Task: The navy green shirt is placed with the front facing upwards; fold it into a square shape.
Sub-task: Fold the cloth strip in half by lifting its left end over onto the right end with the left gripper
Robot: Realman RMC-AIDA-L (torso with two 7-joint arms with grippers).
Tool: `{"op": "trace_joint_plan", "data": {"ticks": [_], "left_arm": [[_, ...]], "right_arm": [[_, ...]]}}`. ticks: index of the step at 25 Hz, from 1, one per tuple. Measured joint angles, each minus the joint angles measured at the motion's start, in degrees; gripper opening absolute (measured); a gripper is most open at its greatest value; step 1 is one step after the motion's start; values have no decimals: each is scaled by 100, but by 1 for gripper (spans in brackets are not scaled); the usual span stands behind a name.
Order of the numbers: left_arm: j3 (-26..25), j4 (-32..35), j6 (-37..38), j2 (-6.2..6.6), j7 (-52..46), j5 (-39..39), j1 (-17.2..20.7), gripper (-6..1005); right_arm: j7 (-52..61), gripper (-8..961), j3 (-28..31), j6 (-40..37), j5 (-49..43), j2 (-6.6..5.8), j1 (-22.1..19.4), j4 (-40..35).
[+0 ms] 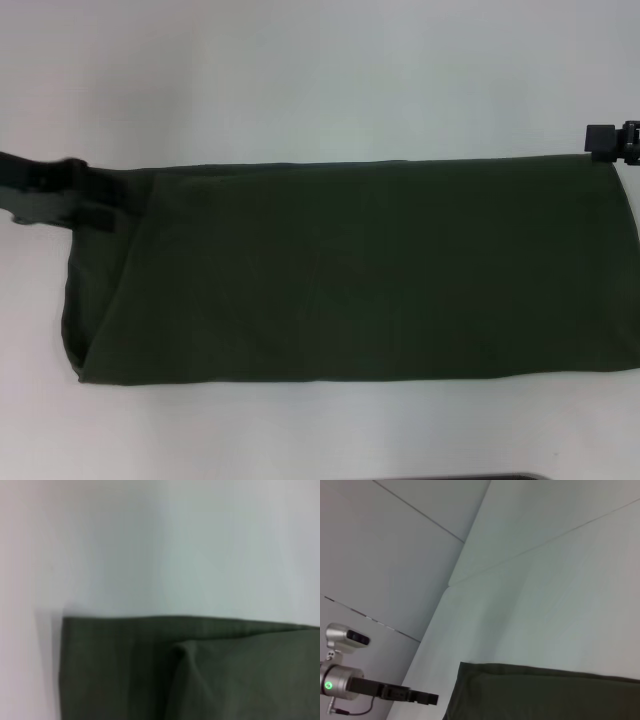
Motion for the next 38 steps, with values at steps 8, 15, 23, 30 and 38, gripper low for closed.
{"op": "trace_joint_plan", "data": {"ticks": [8, 15, 23, 30, 38], "left_arm": [[8, -110, 57, 109, -79, 461, 9, 562], [111, -116, 38, 156, 243, 705, -54, 562], [377, -65, -147, 180, 215, 954, -97, 561], [364, 291, -326, 181, 114, 1026, -167, 565], [357, 381, -450, 177, 57, 1031, -187, 572]], "right_arm": [[4, 637, 0, 14, -5, -4, 14, -4], [2, 637, 0, 46, -13, -12, 22, -8], [5, 637, -8, 54, -18, -3, 24, -9], [10, 638, -9, 54, -18, 9, 7, -8], [13, 638, -9, 53, -18, 17, 3, -4]]}}
